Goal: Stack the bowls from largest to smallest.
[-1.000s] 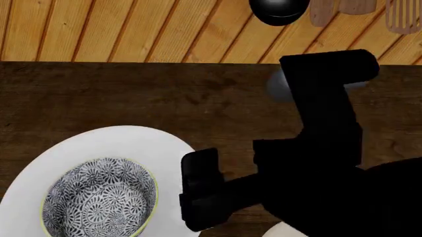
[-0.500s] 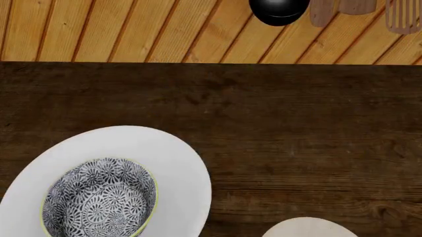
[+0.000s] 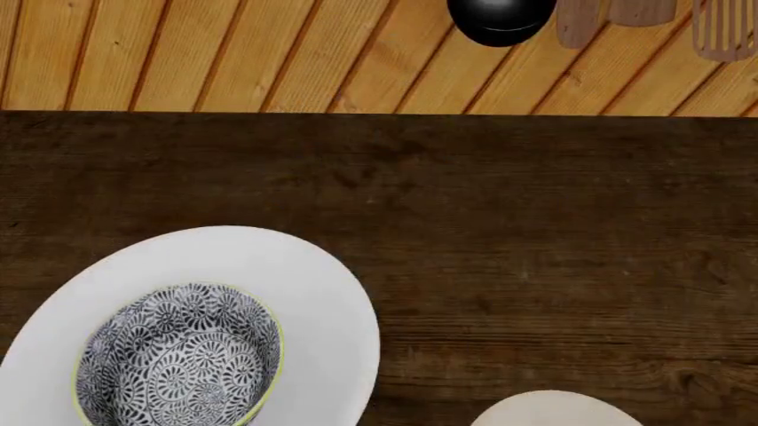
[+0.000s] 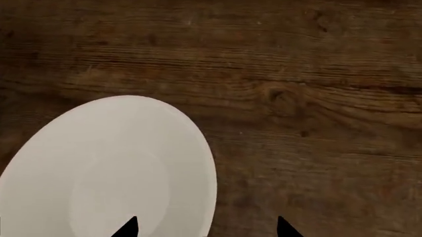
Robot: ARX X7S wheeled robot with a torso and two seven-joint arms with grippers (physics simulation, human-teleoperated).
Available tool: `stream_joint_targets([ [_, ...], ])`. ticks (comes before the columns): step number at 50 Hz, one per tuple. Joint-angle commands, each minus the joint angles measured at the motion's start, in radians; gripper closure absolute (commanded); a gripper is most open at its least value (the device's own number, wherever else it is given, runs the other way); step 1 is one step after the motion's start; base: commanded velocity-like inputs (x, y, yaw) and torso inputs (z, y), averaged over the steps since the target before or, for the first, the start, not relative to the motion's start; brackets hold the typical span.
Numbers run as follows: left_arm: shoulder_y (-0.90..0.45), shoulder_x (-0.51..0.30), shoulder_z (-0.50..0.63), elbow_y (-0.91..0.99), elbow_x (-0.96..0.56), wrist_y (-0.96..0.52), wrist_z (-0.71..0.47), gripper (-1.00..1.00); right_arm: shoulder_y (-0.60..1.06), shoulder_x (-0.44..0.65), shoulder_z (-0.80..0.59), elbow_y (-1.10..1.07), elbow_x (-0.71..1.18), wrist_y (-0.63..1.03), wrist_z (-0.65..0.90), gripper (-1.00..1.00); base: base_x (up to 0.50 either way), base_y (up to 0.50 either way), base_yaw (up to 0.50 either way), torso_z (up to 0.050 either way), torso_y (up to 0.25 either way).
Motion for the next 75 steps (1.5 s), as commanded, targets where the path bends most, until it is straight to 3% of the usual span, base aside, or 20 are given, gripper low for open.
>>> stream_joint_targets([
  [1,0.008,-0.004,0.012,-0.005,0.01,0.017,-0.004,-1.0,0.07,-0.075,-0.106,0.071,-0.188,0.028,-0.133,-1.0,0.0,0.0,0.0,0.0,0.0],
  [18,0.016,-0.013,0.006,-0.021,0.008,0.026,-0.005,-1.0,0.05,-0.166,-0.149,0.109,-0.505,0.01,-0.396,-1.0,0.0,0.0,0.0,0.0,0.0],
  [31,0.011,-0.011,0.026,-0.027,0.013,0.032,-0.017,-1.0,0.016,-0.155,-0.161,0.1,-0.566,-0.042,-0.472,-1.0,0.0,0.0,0.0,0.0,0.0],
  [32,0.015,-0.013,0.029,-0.028,0.016,0.036,-0.015,-1.0,0.018,-0.148,-0.164,0.092,-0.552,-0.047,-0.463,1.0,0.0,0.0,0.0,0.0,0.0],
  [50,0.021,-0.017,0.014,-0.025,-0.002,0.037,-0.014,-1.0,0.195,0.096,-0.152,0.03,-0.173,-0.282,-0.256,1.0,0.0,0.0,0.0,0.0,0.0],
  [59,0.021,-0.02,0.011,-0.032,-0.002,0.042,-0.017,-1.0,0.288,0.11,-0.163,-0.004,-0.112,-0.408,-0.197,1.0,0.0,0.0,0.0,0.0,0.0],
  [68,0.008,-0.02,0.011,-0.034,-0.007,0.033,-0.03,-1.0,0.616,0.055,-0.427,0.091,-0.108,-0.485,-0.174,1.0,0.0,0.0,0.0,0.0,0.0],
  [75,0.02,-0.029,0.008,-0.046,0.003,0.049,-0.024,-1.0,1.019,-0.155,-0.732,0.27,-0.095,-0.435,-0.123,1.0,0.0,0.0,0.0,0.0,0.0],
])
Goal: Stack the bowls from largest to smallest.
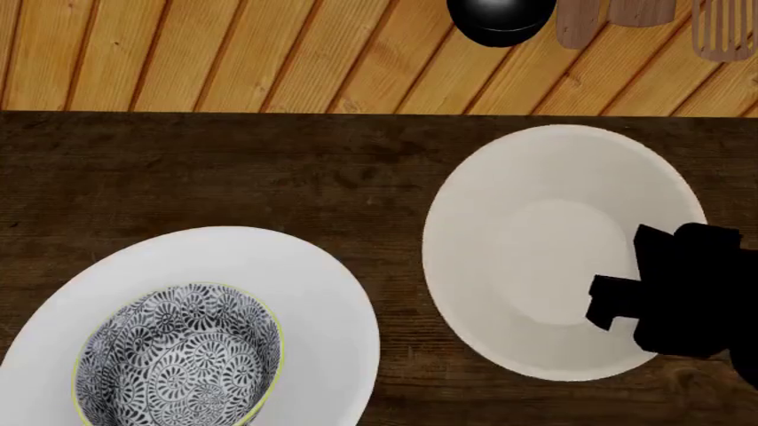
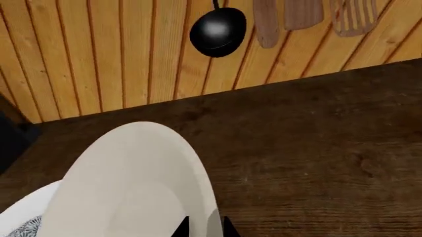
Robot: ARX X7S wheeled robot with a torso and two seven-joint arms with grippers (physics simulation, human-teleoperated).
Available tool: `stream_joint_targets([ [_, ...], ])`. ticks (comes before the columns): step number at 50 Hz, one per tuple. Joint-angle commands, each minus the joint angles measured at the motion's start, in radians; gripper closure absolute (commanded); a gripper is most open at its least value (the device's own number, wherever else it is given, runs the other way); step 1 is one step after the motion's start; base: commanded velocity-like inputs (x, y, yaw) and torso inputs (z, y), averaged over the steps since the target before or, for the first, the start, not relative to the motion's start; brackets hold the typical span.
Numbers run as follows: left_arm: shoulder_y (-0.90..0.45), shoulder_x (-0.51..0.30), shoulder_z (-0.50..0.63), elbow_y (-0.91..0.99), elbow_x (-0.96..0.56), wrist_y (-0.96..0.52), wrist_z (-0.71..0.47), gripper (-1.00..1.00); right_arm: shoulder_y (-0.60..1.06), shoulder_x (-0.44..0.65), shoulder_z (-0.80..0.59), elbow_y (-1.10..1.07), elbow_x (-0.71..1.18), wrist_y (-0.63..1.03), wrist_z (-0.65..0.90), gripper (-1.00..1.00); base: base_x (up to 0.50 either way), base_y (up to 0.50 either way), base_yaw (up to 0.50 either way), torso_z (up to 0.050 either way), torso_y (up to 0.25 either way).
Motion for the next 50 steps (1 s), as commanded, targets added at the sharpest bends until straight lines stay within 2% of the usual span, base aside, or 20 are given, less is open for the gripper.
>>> stream_joint_targets([
  [1,0.003,-0.009,-0.014,-0.012,-0.001,0.005,0.0,-1.0,0.448,-0.21,-0.342,0.182,0.026,-0.014,0.049,1.0,0.0,0.0,0.0,0.0,0.0],
  [5,0.012,-0.018,-0.027,-0.024,0.012,0.015,-0.003,-1.0,0.432,-0.349,-0.394,0.255,-0.013,-0.043,-0.001,1.0,0.0,0.0,0.0,0.0,0.0],
  [10,0.02,-0.024,-0.045,-0.023,0.008,0.014,-0.002,-1.0,0.452,-0.45,-0.445,0.329,-0.136,-0.007,-0.104,1.0,0.0,0.0,0.0,0.0,0.0],
  [14,0.006,-0.016,-0.026,-0.03,0.015,0.014,-0.016,-1.0,0.464,-0.506,-0.485,0.377,-0.164,0.004,-0.134,1.0,0.0,0.0,0.0,0.0,0.0],
  [17,0.024,-0.037,-0.019,-0.042,0.049,0.034,-0.02,-1.0,0.43,-0.537,-0.512,0.389,-0.1,-0.018,-0.094,1.0,0.0,0.0,0.0,0.0,0.0],
  [22,0.023,-0.033,-0.033,-0.046,0.036,0.035,-0.014,-1.0,0.467,-0.585,-0.566,0.435,-0.08,0.001,-0.081,1.0,0.0,0.0,0.0,0.0,0.0],
  [30,0.033,-0.038,-0.048,-0.056,0.034,0.047,-0.004,-1.0,0.455,-0.619,-0.628,0.468,-0.019,0.009,-0.045,1.0,0.0,0.0,0.0,0.0,0.0],
  [50,0.033,-0.039,-0.047,-0.062,0.027,0.051,-0.006,-1.0,0.327,-0.627,-0.641,0.442,-0.07,-0.031,-0.083,1.0,0.0,0.0,0.0,0.0,0.0],
])
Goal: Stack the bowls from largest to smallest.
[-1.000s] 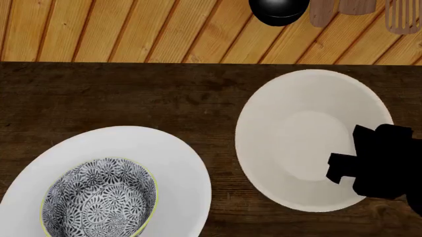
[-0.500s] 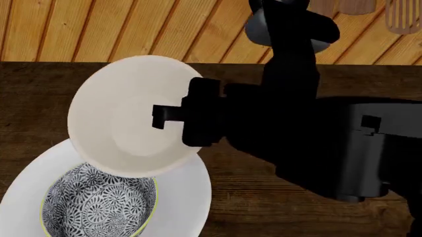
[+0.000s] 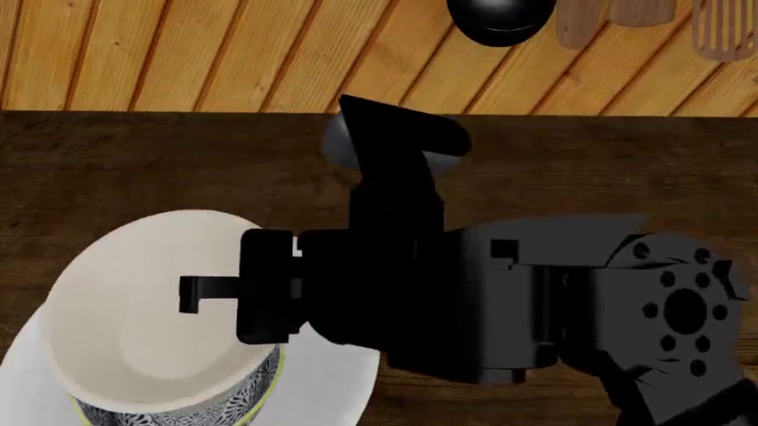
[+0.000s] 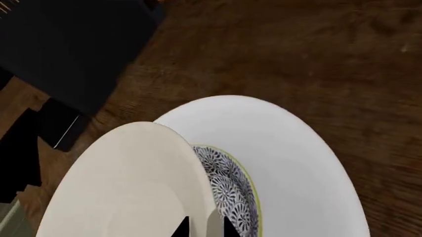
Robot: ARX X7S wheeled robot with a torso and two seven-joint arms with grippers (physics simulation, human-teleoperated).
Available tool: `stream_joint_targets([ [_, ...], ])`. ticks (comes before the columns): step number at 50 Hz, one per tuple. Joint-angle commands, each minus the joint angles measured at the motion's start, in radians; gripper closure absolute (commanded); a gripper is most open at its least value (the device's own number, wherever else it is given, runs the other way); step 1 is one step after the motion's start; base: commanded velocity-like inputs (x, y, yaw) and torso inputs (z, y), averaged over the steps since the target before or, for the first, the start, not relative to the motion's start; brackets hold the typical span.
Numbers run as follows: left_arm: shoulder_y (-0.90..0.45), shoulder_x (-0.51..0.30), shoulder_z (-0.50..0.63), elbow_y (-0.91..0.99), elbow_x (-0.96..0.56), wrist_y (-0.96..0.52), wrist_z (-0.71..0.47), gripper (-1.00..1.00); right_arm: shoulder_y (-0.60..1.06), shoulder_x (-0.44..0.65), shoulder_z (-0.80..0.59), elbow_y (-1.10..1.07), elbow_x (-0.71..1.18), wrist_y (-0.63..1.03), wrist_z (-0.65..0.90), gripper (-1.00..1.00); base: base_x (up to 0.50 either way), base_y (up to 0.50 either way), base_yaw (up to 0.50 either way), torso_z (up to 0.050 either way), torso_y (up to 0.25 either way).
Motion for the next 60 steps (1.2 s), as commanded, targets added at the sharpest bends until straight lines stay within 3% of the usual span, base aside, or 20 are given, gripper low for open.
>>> stream_joint_targets([
  [1,-0.009,0.004,0.014,-0.006,0.001,0.0,-0.01,-1.0,-0.043,-0.02,-0.015,0.008,-0.024,-0.012,-0.032,1.0,0.0,0.0,0.0,0.0,0.0],
  [4,0.014,-0.007,-0.018,-0.003,-0.007,0.008,0.008,-1.0,-0.041,-0.024,-0.018,0.026,-0.049,-0.009,-0.054,1.0,0.0,0.0,0.0,0.0,0.0],
  [10,-0.033,0.013,0.041,-0.011,0.003,-0.007,-0.027,-1.0,-0.046,-0.023,-0.026,0.042,-0.082,-0.006,-0.079,1.0,0.0,0.0,0.0,0.0,0.0],
  [15,0.002,-0.004,-0.007,-0.005,-0.009,0.003,-0.002,-1.0,-0.041,-0.023,-0.037,0.042,-0.073,-0.001,-0.069,1.0,0.0,0.0,0.0,0.0,0.0],
  [16,0.001,-0.003,-0.006,-0.006,-0.009,0.003,-0.003,-1.0,-0.041,-0.023,-0.038,0.04,-0.071,-0.001,-0.068,-1.0,0.0,0.0,0.0,0.0,0.0],
  [39,-0.005,-0.003,0.002,-0.006,-0.025,-0.003,-0.006,-1.0,-0.015,-0.015,-0.032,-0.007,-0.022,-0.018,-0.047,-1.0,0.0,0.0,0.0,0.0,0.0],
  [49,0.022,-0.017,0.033,0.006,0.007,0.034,-0.001,-1.0,0.051,0.063,0.042,-0.14,-0.024,-0.028,-0.022,-1.0,0.0,0.0,0.0,0.0,0.0],
  [55,-0.083,0.016,0.039,0.012,-0.064,-0.041,-0.032,-1.0,0.1,0.175,0.112,-0.249,-0.142,0.025,-0.069,-1.0,0.0,0.0,0.0,0.0,0.0],
  [60,-0.301,-0.014,0.077,-0.007,-0.146,-0.155,-0.045,-1.0,0.051,0.285,0.207,-0.371,-0.124,0.002,-0.06,-1.0,0.0,0.0,0.0,0.0,0.0],
])
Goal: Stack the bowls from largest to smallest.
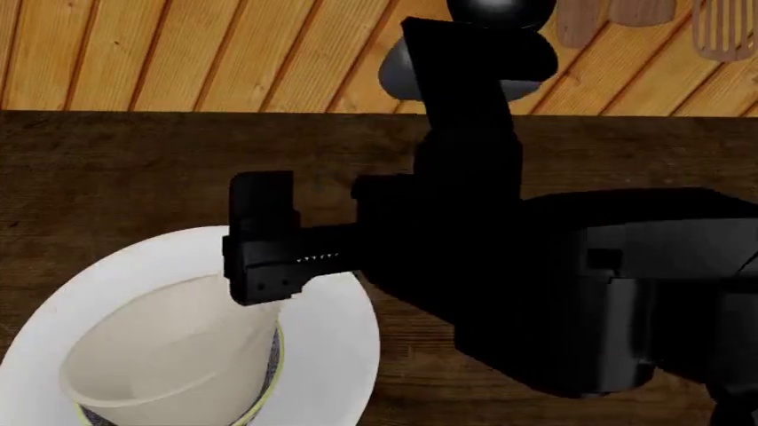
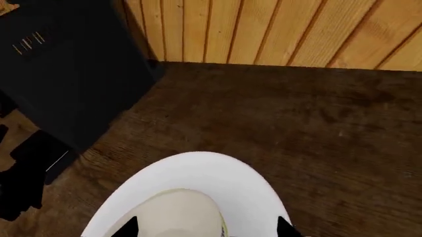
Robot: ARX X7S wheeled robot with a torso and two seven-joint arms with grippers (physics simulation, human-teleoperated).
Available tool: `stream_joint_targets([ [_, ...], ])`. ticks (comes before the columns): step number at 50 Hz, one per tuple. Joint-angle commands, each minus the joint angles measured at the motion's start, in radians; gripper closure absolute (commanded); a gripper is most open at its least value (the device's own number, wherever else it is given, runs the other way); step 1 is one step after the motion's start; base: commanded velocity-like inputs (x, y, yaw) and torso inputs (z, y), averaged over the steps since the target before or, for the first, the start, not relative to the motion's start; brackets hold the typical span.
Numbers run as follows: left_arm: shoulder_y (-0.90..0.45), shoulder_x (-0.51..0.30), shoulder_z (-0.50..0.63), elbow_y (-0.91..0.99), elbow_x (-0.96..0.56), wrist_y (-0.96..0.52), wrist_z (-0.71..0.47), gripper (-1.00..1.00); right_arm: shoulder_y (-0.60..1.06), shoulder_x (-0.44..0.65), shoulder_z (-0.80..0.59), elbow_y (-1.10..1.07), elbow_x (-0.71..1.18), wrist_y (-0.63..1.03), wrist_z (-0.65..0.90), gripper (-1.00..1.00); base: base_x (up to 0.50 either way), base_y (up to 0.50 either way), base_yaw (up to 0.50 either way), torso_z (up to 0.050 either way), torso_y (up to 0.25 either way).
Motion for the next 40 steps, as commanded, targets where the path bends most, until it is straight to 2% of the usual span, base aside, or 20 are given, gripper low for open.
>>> stream_joint_targets([
  [1,-0.272,-0.022,0.066,-0.02,-0.096,-0.135,-0.025,-1.0,-0.01,0.186,0.145,-0.2,-0.046,0.005,-0.013,-1.0,0.0,0.0,0.0,0.0,0.0],
  [4,-0.367,-0.019,0.124,-0.047,-0.075,-0.158,-0.06,-1.0,-0.017,0.24,0.188,-0.216,-0.023,-0.016,0.006,-1.0,0.0,0.0,0.0,0.0,0.0],
  [8,-0.543,-0.031,0.115,-0.112,-0.185,-0.276,-0.02,-1.0,0.005,0.34,0.258,-0.241,0.024,-0.039,0.043,-1.0,0.0,0.0,0.0,0.0,0.0],
  [10,-0.659,-0.024,0.071,-0.159,-0.311,-0.388,0.013,-1.0,0.02,0.402,0.293,-0.251,0.074,-0.048,0.061,-1.0,0.0,0.0,0.0,0.0,0.0],
  [11,-0.693,-0.037,0.086,-0.18,-0.349,-0.419,-0.01,-1.0,0.017,0.427,0.304,-0.257,0.103,-0.047,0.064,-1.0,0.0,0.0,0.0,0.0,0.0],
  [14,-0.772,-0.078,0.149,-0.234,-0.387,-0.411,-0.015,-1.0,0.05,0.512,0.341,-0.255,0.136,-0.041,0.083,-1.0,0.0,0.0,0.0,0.0,0.0],
  [18,-0.857,-0.14,0.162,-0.298,-0.496,-0.417,-0.048,-1.0,0.132,0.636,0.385,-0.24,0.199,-0.016,0.1,-1.0,0.0,0.0,0.0,0.0,0.0],
  [20,-0.891,-0.174,0.188,-0.322,-0.507,-0.407,-0.053,-1.0,0.111,0.69,0.417,-0.238,0.213,0.0,0.091,-1.0,0.0,0.0,0.0,0.0,0.0],
  [29,-0.935,-0.244,0.2,-0.368,-0.617,-0.395,-0.1,-1.0,-0.02,0.795,0.599,-0.238,0.196,0.058,0.026,-1.0,0.0,0.0,0.0,0.0,0.0],
  [35,-0.881,-0.294,0.154,-0.349,-0.696,-0.382,-0.12,-1.0,-0.008,0.868,0.656,-0.235,0.244,0.068,0.029,-1.0,0.0,0.0,0.0,0.0,0.0],
  [40,-0.837,-0.34,0.121,-0.348,-0.728,-0.372,-0.122,-1.0,-0.085,0.898,0.8,-0.233,0.342,0.107,0.103,-1.0,0.0,0.0,0.0,0.0,0.0],
])
